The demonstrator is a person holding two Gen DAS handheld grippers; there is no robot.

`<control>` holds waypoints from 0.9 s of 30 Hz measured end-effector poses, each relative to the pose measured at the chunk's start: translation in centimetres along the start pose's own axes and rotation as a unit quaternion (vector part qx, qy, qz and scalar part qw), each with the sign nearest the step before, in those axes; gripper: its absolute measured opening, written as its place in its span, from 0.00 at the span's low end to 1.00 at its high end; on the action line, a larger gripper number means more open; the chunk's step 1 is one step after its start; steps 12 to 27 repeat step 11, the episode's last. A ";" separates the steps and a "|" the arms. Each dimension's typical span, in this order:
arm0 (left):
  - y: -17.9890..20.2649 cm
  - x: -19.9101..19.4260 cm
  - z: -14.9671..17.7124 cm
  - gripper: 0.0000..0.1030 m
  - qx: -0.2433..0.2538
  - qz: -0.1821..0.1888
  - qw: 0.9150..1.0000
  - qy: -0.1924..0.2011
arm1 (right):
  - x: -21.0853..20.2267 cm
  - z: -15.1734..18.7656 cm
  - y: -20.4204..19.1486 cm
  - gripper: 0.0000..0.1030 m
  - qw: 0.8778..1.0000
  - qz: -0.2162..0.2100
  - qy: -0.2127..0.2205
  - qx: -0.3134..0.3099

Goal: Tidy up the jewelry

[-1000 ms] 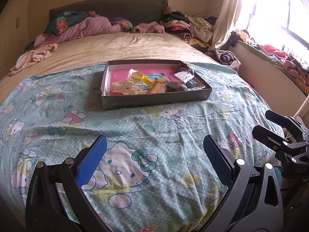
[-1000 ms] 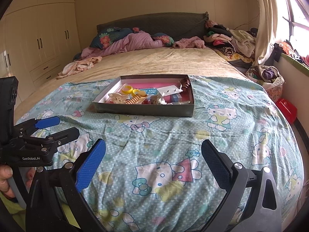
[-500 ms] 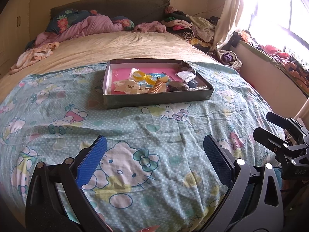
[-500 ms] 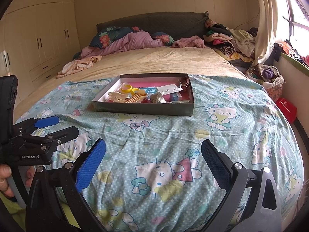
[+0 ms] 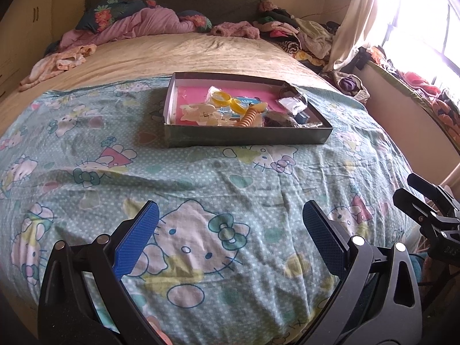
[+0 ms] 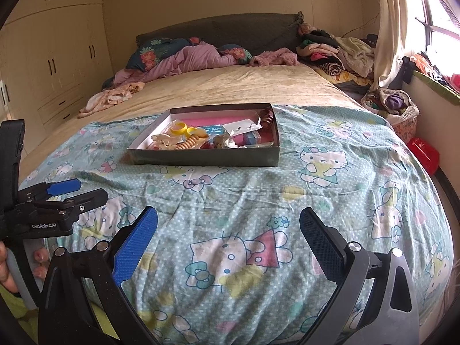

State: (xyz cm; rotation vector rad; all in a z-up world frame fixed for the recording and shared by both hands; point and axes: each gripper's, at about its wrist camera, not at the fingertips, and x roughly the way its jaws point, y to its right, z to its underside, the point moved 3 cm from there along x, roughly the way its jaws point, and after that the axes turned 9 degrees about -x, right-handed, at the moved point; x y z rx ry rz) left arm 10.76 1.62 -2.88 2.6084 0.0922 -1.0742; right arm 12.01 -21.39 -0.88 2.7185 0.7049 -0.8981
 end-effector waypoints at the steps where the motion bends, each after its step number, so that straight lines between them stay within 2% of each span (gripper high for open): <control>1: -0.4 0.1 -0.2 0.91 -0.005 -0.005 1.000 0.000 | 0.1 0.1 0.3 0.96 1.000 0.003 -0.001 0.003; 4: -3.2 1.0 -1.5 0.91 -0.033 -0.041 0.999 0.009 | 0.5 0.0 1.8 0.96 1.000 0.011 -0.010 0.013; 6: -6.3 1.7 -3.0 0.91 -0.060 -0.069 0.996 0.021 | 1.2 -0.2 3.8 0.96 0.999 0.031 -0.020 0.020; 9: -12.4 3.3 -5.4 0.91 -0.119 -0.121 0.985 0.029 | 3.3 -0.6 8.9 0.96 0.995 0.084 -0.037 0.038; 11: -16.4 4.6 -6.9 0.91 -0.142 -0.168 0.975 0.042 | 5.5 -0.5 13.5 0.96 0.989 0.126 -0.057 0.059; 27: -16.4 4.6 -6.9 0.91 -0.142 -0.168 0.975 0.042 | 5.5 -0.5 13.5 0.96 0.989 0.126 -0.057 0.059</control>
